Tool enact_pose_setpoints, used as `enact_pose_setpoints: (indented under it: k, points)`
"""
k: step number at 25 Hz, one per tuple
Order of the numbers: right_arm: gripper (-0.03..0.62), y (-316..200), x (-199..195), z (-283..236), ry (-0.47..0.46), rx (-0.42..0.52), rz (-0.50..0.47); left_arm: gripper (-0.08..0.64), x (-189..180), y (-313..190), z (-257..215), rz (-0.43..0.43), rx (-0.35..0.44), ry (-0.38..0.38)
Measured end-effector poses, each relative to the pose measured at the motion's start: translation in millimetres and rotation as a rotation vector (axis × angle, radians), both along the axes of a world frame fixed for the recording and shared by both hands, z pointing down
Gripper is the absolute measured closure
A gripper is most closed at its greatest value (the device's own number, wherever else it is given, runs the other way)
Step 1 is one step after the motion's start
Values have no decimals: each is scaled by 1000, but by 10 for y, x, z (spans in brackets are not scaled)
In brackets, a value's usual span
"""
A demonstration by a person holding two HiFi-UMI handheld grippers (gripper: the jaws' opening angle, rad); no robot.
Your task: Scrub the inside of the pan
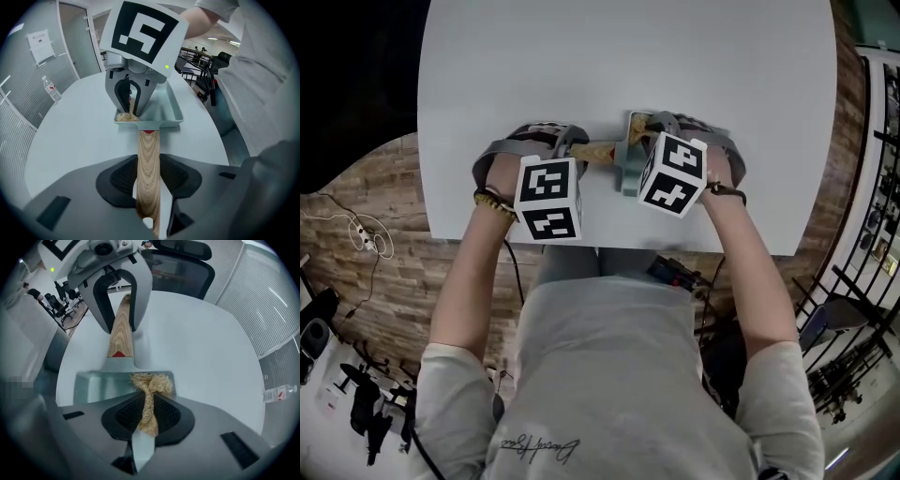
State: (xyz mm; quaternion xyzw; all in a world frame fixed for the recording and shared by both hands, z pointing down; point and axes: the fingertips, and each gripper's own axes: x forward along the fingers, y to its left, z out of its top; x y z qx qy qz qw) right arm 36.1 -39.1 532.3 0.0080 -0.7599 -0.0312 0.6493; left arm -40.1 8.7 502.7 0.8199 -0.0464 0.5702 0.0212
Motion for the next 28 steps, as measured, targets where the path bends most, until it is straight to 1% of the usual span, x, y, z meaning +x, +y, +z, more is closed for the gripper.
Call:
enact_pose_setpoints:
  k: [2, 4, 7, 11, 17, 20, 23, 26, 28]
  points:
    - [523, 14, -1, 9, 52, 25, -58, 407, -2, 6, 3, -3, 0, -4]
    - [523, 27, 0, 25, 99, 66, -140, 407, -5, -2, 15, -9, 0, -6]
    - [523, 101, 4, 42, 128, 85, -218, 407, -12, -12, 32, -16, 1, -4]
    - [523, 353, 19, 32, 107, 27, -255, 405, -30, -29, 40, -27, 5, -2]
    - [523, 795, 37, 31, 76, -105, -300, 403, -64, -80, 66, -29, 19, -10]
    - [523, 901, 22, 27, 64, -150, -296, 402, -89, -94, 68, -27, 25, -17]
    - [523, 921, 11, 27, 52, -182, -251, 400, -97, -104, 74, -25, 25, -21]
    - [522, 908, 24, 20, 40, -185, -198, 401, -92, -82, 70, 1, 30, -30]
    - [523, 816, 41, 27, 24, -166, -152, 403, -98, -66, 72, 30, 39, -46]
